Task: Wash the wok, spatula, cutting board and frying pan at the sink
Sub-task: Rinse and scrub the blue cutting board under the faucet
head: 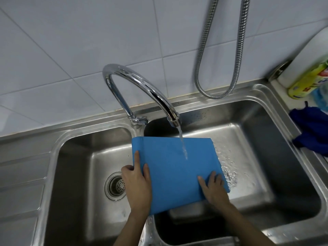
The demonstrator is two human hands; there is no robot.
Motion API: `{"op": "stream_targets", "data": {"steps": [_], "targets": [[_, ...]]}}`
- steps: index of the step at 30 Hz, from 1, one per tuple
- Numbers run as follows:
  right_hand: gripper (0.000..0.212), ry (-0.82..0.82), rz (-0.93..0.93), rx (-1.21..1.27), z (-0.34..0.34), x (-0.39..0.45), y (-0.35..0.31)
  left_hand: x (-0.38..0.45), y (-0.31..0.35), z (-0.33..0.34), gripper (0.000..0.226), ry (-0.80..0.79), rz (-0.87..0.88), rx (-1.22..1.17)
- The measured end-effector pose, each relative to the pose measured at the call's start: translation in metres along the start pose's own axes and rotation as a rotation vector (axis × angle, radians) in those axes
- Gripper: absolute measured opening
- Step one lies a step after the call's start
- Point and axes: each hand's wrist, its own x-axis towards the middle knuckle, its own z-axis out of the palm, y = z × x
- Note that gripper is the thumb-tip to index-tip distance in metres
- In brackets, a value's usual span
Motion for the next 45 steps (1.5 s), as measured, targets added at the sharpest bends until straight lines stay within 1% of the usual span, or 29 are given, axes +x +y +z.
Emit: {"op": "stream_targets", "data": {"steps": [1, 2, 3, 4, 5, 6, 8, 10, 12, 13, 14, 16, 17, 18, 20, 22, 24, 25, 26, 28, 29, 31, 32, 33, 35, 38, 41, 45], "targets": [[0.094, -0.033, -0.167, -0.062, -0.008, -0.009, 0.005, 0.0, 0.003, -0.002, 0.057, -0.014, -0.015, 0.004], [0.097, -0.05, -0.372, -0.117, -0.013, -0.022, 0.003, 0.001, 0.006, -0.006, 0.058, -0.031, -0.032, 0.005], [0.103, -0.081, -0.569, -0.176, -0.015, -0.039, -0.004, 0.002, 0.009, -0.009, 0.058, -0.048, -0.046, 0.007], [0.109, -0.109, -0.713, -0.246, -0.014, -0.057, -0.015, 0.001, 0.012, -0.013, 0.058, -0.066, -0.052, 0.015], [0.114, -0.084, -0.812, -0.33, -0.007, -0.07, -0.023, 0.0, 0.016, -0.017, 0.058, -0.083, -0.044, 0.02], [0.116, 0.022, -0.882, -0.392, 0.003, -0.079, -0.031, -0.003, 0.021, -0.023, 0.058, -0.095, -0.031, 0.017], [0.112, 0.165, -0.834, -0.387, 0.012, -0.089, -0.047, -0.008, 0.033, -0.034, 0.059, -0.107, 0.013, -0.024], [0.106, 0.301, -0.808, -0.312, 0.007, -0.096, -0.048, -0.016, 0.049, -0.046, 0.059, -0.136, 0.063, -0.07], [0.103, 0.395, -0.859, -0.21, -0.009, -0.103, -0.037, -0.023, 0.062, -0.062, 0.054, -0.2, 0.158, -0.072], [0.098, 0.4, -0.917, -0.12, -0.019, -0.104, -0.028, -0.027, 0.063, -0.071, 0.054, -0.229, 0.239, -0.03], [0.091, 0.385, -0.953, -0.013, -0.031, -0.104, -0.02, -0.03, 0.063, -0.08, 0.06, -0.237, 0.345, 0.07], [0.083, 0.314, -0.963, 0.191, -0.055, -0.104, -0.005, -0.032, 0.058, -0.089, 0.074, -0.179, 0.619, 0.451], [0.08, 0.292, -0.971, 0.224, -0.065, -0.104, 0.001, -0.031, 0.057, -0.091, 0.079, -0.165, 0.746, 0.621], [0.077, 0.275, -1.003, 0.213, -0.072, -0.104, 0.005, -0.03, 0.059, -0.091, 0.078, -0.178, 0.853, 0.729], [0.07, 0.267, -1.069, 0.192, -0.081, -0.1, 0.012, -0.03, 0.071, -0.088, 0.064, -0.24, 1.057, 0.814], [0.057, 0.288, -1.056, 0.255, -0.095, -0.096, 0.013, -0.033, 0.084, -0.087, 0.054, -0.289, 1.194, 0.794], [0.042, 0.369, -1.01, 0.303, -0.113, -0.097, 0.007, -0.035, 0.096, -0.089, 0.041, -0.246, 1.278, 0.701], [0.039, 0.422, -0.992, 0.322, -0.122, -0.1, 0.003, -0.036, 0.103, -0.091, 0.034, -0.196, 1.308, 0.655], [0.048, 0.461, -0.964, 0.348, -0.129, -0.103, -0.004, -0.038, 0.11, -0.094, 0.03, -0.152, 1.312, 0.604], [0.083, 0.465, -0.845, 0.409, -0.134, -0.108, -0.016, -0.045, 0.121, -0.094, 0.027, -0.097, 1.231, 0.504], [0.089, 0.474, -0.78, 0.431, -0.13, -0.106, -0.021, -0.05, 0.126, -0.093, 0.025, -0.098, 1.154, 0.462], [0.089, 0.468, -0.661, 0.484, -0.118, -0.105, -0.032, -0.061, 0.137, -0.093, 0.02, -0.086, 0.975, 0.409], [0.089, 0.423, -0.622, 0.514, -0.109, -0.103, -0.036, -0.064, 0.14, -0.094, 0.017, -0.083, 0.857, 0.392], [0.088, 0.367, -0.596, 0.511, -0.099, -0.101, -0.04, -0.065, 0.141, -0.094, 0.015, -0.112, 0.721, 0.367], [0.082, 0.279, -0.585, 0.421, -0.078, -0.099, -0.045, -0.065, 0.133, -0.093, 0.015, -0.121, 0.501, 0.242], [0.075, 0.221, -0.592, 0.31, -0.051, -0.094, -0.048, -0.063, 0.105, -0.081, 0.017, -0.092, 0.291, 0.104], [0.081, 0.161, -0.623, 0.192, -0.029, -0.083, -0.052, -0.055, 0.08, -0.071, 0.018, -0.07, 0.104, -0.009], [0.091, 0.106, -0.636, 0.033, -0.006, -0.062, -0.066, -0.033, 0.058, -0.066, 0.018, -0.07, -0.047, -0.075]]}}
